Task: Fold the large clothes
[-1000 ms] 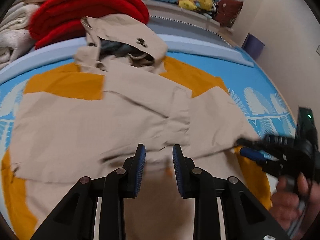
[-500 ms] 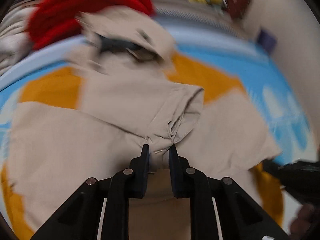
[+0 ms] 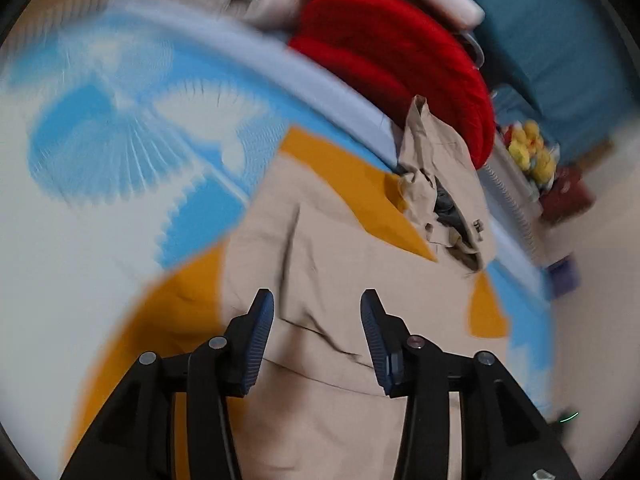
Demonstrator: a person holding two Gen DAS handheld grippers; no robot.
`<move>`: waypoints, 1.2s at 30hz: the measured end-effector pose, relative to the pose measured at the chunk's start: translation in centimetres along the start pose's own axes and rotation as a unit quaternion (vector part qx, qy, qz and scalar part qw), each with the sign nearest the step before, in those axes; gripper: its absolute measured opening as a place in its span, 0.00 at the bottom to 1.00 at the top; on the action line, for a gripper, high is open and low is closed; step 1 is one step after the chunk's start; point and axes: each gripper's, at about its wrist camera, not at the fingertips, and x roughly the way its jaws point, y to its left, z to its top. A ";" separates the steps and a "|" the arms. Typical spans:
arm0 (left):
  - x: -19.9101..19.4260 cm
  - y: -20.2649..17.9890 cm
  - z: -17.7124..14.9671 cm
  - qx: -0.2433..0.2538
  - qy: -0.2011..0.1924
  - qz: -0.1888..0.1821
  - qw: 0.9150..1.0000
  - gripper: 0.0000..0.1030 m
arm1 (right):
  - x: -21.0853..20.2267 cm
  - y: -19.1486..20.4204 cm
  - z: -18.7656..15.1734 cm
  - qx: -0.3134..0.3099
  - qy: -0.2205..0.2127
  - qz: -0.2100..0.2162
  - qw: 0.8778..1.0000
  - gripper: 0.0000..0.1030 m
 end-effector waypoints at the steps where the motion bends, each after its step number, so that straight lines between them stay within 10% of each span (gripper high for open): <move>1: 0.6 0.3 0.2 -0.005 0.009 -0.012 1.000 0.39 | 0.2 0.0 -0.1 0.002 0.003 0.000 1.000 0.11; 10: 5.3 1.1 -0.8 0.001 0.038 0.016 0.999 0.39 | -0.2 1.0 -0.5 -0.005 0.005 0.001 1.000 0.11; 13: 5.3 0.4 -1.5 0.035 0.024 0.037 0.998 0.07 | -0.3 1.6 -0.8 -0.018 0.004 0.001 1.000 0.11; 16: 4.3 0.0 -1.5 0.047 -0.002 0.057 0.997 0.04 | -0.2 1.9 -1.2 -0.019 0.008 -0.002 1.000 0.11; 29: 1.2 -4.4 -2.6 0.109 -0.069 0.183 0.975 0.18 | -1.8 5.2 -1.7 -0.109 -0.057 -0.024 0.992 0.15; 36: 7.5 -2.2 -3.8 0.130 0.045 0.186 0.973 0.24 | 1.8 4.0 -0.5 -0.118 -0.025 -0.067 0.990 0.21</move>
